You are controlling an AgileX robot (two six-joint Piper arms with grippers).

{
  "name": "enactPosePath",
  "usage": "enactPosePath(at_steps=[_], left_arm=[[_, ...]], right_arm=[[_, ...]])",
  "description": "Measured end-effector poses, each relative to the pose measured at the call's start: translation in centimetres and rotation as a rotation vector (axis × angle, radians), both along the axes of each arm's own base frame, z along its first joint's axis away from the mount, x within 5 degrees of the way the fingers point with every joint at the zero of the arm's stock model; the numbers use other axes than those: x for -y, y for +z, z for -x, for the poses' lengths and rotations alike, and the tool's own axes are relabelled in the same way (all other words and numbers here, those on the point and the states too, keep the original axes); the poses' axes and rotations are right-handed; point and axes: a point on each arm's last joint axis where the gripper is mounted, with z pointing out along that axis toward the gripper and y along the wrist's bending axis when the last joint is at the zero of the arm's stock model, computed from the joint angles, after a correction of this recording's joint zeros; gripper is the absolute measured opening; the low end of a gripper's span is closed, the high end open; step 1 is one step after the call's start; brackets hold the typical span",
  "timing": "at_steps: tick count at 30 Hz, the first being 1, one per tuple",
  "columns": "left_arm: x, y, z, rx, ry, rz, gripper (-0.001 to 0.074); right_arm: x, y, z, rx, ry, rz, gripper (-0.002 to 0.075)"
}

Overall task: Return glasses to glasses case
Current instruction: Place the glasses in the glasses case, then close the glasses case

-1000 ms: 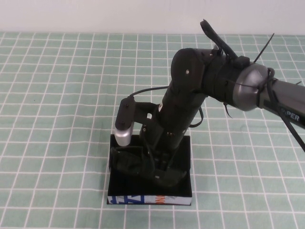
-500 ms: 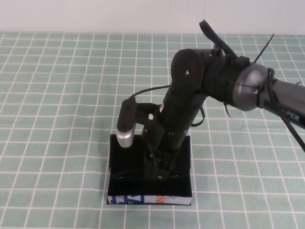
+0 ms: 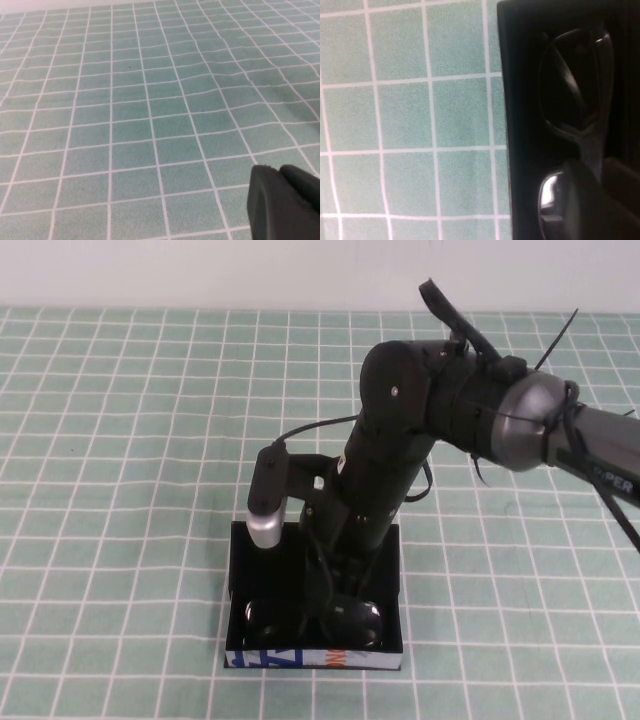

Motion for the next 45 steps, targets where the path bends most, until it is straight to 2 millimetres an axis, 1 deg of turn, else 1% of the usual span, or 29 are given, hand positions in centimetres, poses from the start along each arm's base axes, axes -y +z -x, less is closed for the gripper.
enactPosePath(at_steps=[2, 5, 7, 9, 10, 12, 15, 18, 20, 21, 23, 25, 28, 29, 31, 33, 35, 37, 38, 39, 41, 43, 45], left_arm=[[0.0, 0.0, 0.0, 0.0, 0.0, 0.0, -0.0004], [0.0, 0.0, 0.0, 0.0, 0.0, 0.0, -0.0004], [0.0, 0.0, 0.0, 0.0, 0.0, 0.002, -0.0004], [0.1, 0.0, 0.0, -0.002, -0.001, 0.037, -0.0004], [0.2, 0.1, 0.0, -0.003, -0.001, 0.065, -0.0004], [0.4, 0.3, 0.0, 0.006, 0.002, 0.176, -0.0004], [0.6, 1.2, -0.1, 0.053, 0.017, 0.419, -0.0004], [0.4, 2.3, -0.3, 0.133, 0.049, 0.666, -0.0004], [0.2, 2.8, -0.3, 0.171, 0.074, 0.801, -0.0004], [0.1, 3.0, -0.3, 0.187, 0.086, 0.859, -0.0004], [-0.2, 3.3, -0.3, 0.215, 0.106, 0.929, -0.0004], [-0.6, 3.6, -0.3, 0.265, 0.128, 0.952, -0.0004], [-1.5, 4.5, -0.2, 0.389, 0.18, 1.003, -0.0004], [-1.6, 5.2, -0.1, 0.42, 0.174, 0.992, -0.0004], [-1.2, 7.3, 0.4, 0.469, 0.111, 0.887, -0.0004], [-0.7, 10.7, 1.5, 0.517, 0.023, 0.712, -0.0004], [-0.4, 13.7, 2.7, 0.542, -0.023, 0.576, -0.0004], [-0.2, 16.7, 3.4, 0.53, -0.044, 0.479, -0.0004], [-0.1, 17.9, 3.3, 0.5, -0.048, 0.425, -0.0004], [0.1, 18.9, 3.0, 0.45, -0.052, 0.369, -0.0004], [0.5, 20.1, 1.7, 0.321, -0.064, 0.258, -0.0004], [1.1, 20.3, -0.6, 0.137, -0.082, 0.163, -0.0004], [1.7, 19.8, -3.0, -0.079, -0.104, 0.105, -0.0004]], right_arm=[[0.1, 0.8, 0.2, 0.014, -0.001, -0.01, 0.0039], [0.6, 3.1, 0.0, 0.049, -0.043, -0.048, 0.0002], [1.4, 4.9, -0.8, 0.072, -0.13, -0.081, -0.0006], [2.6, 6.5, -2.2, 0.093, -0.271, -0.139, -0.0008], [3.3, 6.9, -2.9, 0.095, -0.343, -0.162, -0.0009], [4.6, 7.2, -4.3, 0.084, -0.453, -0.204, -0.0011], [6.1, 7.4, -5.3, 0.047, -0.542, -0.237, -0.0011], [7.2, 7.7, -5.9, 0.021, -0.594, -0.269, -0.0011], [7.9, 8.1, -6.2, 0.014, -0.618, -0.291, -0.0011], [8.3, 8.7, -6.2, 0.02, -0.632, -0.311, -0.0011], [8.8, 9.7, -6.1, 0.026, -0.652, -0.351, -0.0011], [9.5, 10.9, -5.7, 0.038, -0.662, -0.383, -0.0011], [10.1, 12.8, -4.9, 0.072, -0.664, -0.416, -0.0011], [10.4, 13.4, -4.6, 0.086, -0.666, -0.427, -0.0011], [10.9, 14.5, -4.2, 0.109, -0.677, -0.448, -0.0011], [11.5, 15.3, -4.1, 0.125, -0.715, -0.474, -0.0011], [12.1, 15.9, -4.2, 0.144, -0.763, -0.505, -0.0011], [12.6, 16.4, -4.7, 0.167, -0.828, -0.549, -0.0011], [12.8, 16.7, -4.9, 0.179, -0.864, -0.574, -0.0011], [13.1, 17.0, -5.2, 0.194, -0.9, -0.602, -0.0011], [13.5, 17.5, -5.7, 0.23, -0.955, -0.648, -0.0011], [13.8, 18.1, -6.0, 0.296, -0.983, -0.678, -0.0011], [14.3, 18.7, -6.2, 0.384, -1.002, -0.692, -0.0011]])
